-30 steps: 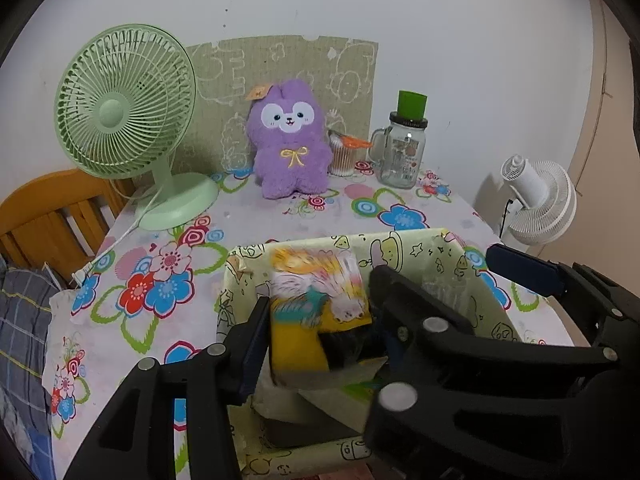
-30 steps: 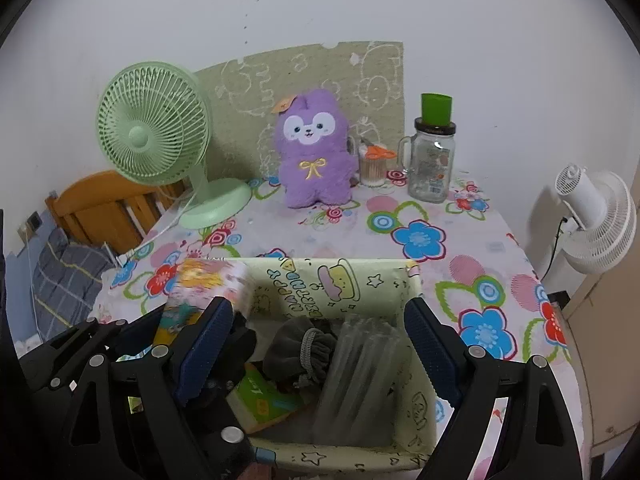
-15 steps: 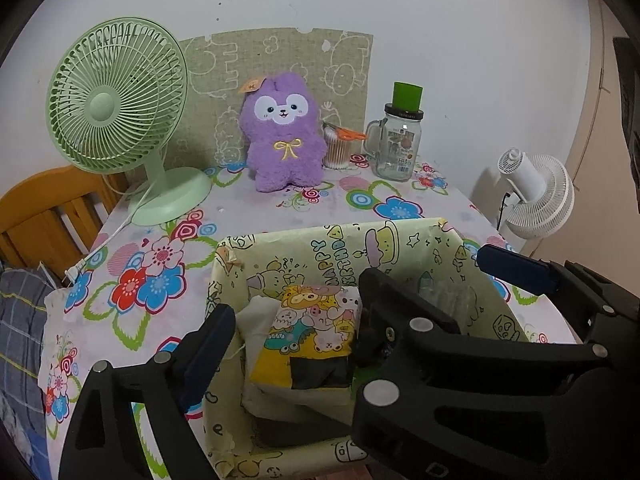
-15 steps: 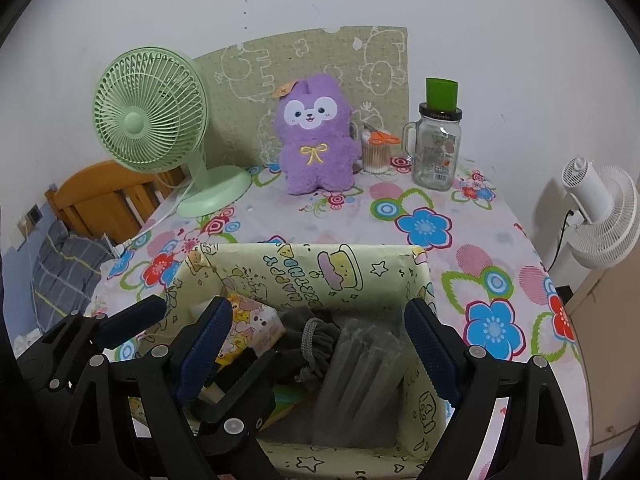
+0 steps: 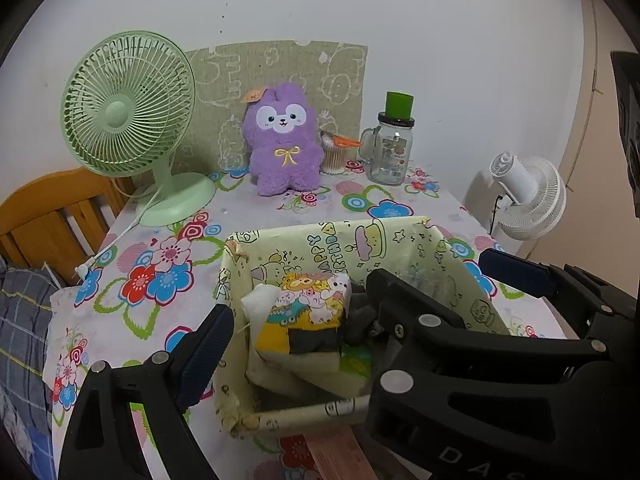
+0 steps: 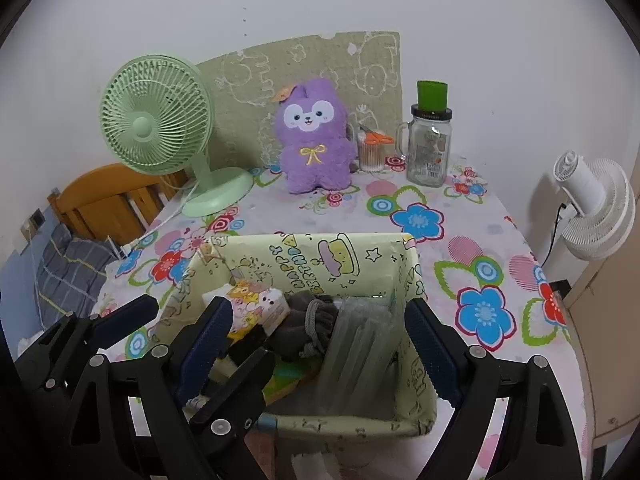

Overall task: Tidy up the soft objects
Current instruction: 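Lower the clear bundle and yellow pack into the box and open both tools, then withdraw both open tools up from the box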

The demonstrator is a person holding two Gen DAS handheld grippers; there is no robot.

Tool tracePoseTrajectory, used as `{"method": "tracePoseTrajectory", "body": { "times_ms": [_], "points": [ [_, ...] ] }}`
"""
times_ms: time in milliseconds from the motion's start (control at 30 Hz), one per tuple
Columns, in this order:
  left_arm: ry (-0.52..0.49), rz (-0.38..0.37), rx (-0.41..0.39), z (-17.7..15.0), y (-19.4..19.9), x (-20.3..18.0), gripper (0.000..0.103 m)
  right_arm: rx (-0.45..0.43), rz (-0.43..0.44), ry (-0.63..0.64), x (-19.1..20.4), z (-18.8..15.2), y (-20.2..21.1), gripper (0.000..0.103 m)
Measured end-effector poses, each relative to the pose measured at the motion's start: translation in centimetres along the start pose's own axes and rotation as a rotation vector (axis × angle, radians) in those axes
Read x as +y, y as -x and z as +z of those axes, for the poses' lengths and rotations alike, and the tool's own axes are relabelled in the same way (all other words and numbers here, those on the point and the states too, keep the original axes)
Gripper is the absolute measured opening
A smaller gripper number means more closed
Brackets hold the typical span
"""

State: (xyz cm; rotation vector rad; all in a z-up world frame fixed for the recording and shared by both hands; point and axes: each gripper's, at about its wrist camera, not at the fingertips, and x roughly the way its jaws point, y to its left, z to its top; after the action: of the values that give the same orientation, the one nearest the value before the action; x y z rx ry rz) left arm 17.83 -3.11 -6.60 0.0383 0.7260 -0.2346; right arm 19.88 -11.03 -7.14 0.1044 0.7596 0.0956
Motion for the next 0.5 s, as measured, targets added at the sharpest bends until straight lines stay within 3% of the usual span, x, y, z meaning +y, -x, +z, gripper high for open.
{"method": "tracePoseTrajectory", "body": {
  "times_ms": [500],
  "points": [
    [-0.011, 0.007, -0.044, -1.0, 3.8, -0.9, 0.093, -0.073, -0.023, 0.035, 1.0, -1.2, 4.5, 0.09]
  ]
}}
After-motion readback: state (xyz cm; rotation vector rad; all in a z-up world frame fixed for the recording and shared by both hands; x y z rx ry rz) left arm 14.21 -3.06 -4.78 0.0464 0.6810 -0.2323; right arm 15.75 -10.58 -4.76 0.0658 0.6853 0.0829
